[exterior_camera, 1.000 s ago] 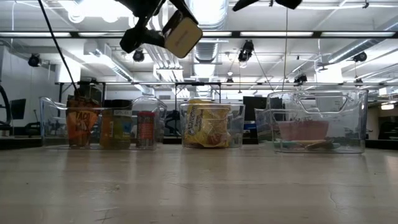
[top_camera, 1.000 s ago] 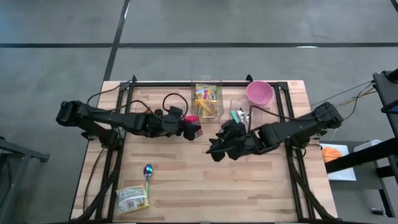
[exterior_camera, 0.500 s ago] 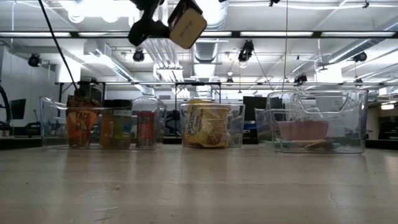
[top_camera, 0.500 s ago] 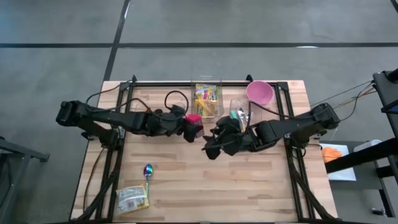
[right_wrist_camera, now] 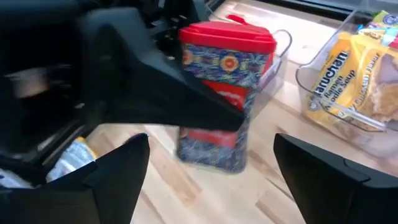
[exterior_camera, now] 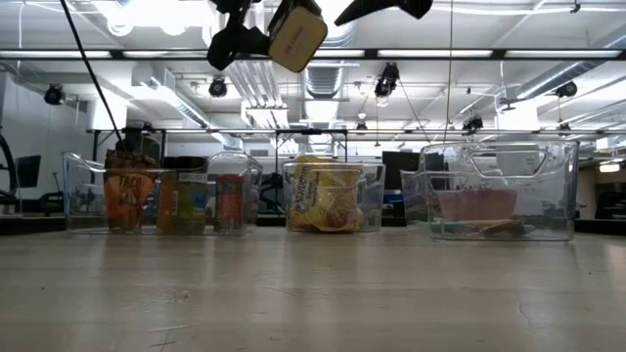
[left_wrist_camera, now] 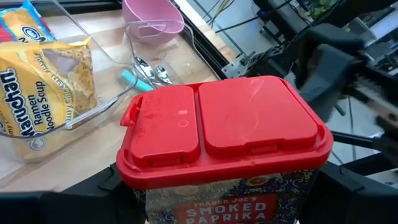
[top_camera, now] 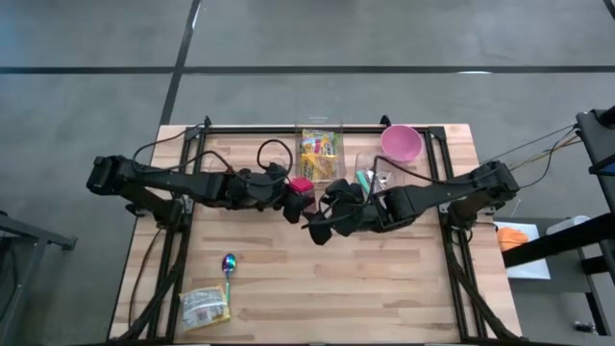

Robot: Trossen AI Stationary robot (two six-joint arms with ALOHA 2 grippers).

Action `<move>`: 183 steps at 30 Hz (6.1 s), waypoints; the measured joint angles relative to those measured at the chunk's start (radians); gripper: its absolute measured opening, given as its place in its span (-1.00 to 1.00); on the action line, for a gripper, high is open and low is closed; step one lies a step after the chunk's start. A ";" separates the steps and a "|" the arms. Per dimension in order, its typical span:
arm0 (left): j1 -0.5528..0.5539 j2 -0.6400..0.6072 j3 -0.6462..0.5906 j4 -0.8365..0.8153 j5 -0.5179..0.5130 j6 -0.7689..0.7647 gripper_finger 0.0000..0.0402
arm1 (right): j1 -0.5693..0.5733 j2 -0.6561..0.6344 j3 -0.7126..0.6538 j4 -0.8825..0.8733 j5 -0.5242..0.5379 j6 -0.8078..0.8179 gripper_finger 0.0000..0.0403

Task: Pick & Place Food Item
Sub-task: Put the red seasoning can into the left transparent bin

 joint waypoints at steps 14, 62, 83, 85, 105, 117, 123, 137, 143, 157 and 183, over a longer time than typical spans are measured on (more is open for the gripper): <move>0.066 0.000 0.030 0.026 0.172 0.138 0.49 | 0.000 0.016 -0.001 0.047 -0.011 -0.083 0.69; 0.130 0.008 0.111 0.039 0.386 0.133 0.49 | -0.014 -0.003 0.001 0.082 0.172 -0.133 0.19; 0.131 0.010 0.110 0.012 0.354 0.037 0.48 | -0.052 -0.003 0.001 0.032 0.136 -0.002 0.03; 0.131 0.010 0.110 0.011 0.348 0.033 0.48 | -0.053 -0.003 0.001 0.032 0.135 -0.002 0.03; 0.128 0.000 0.111 -0.018 0.366 0.015 0.71 | -0.057 -0.007 -0.005 -0.006 0.071 -0.057 -0.02; 0.128 0.002 0.111 -0.022 0.365 0.018 0.81 | -0.056 -0.006 -0.005 -0.001 0.067 -0.095 -0.09; 0.128 0.003 0.111 -0.023 0.365 0.025 0.85 | -0.056 -0.007 -0.004 0.005 0.062 -0.099 -0.09; 0.128 -0.025 0.111 -0.047 0.604 0.330 0.85 | -0.046 -0.061 0.001 0.039 -0.207 -0.228 -0.10; 0.128 -0.052 0.124 -0.135 0.746 0.452 0.85 | -0.049 -0.083 0.001 0.044 -0.351 -0.227 -0.10; 0.128 -0.056 0.236 -0.379 0.829 0.577 0.85 | -0.050 -0.064 0.000 0.079 -0.508 -0.212 -0.10; 0.176 0.012 0.296 -0.445 1.006 0.576 0.85 | -0.033 -0.003 -0.001 0.197 -0.603 -0.206 -0.10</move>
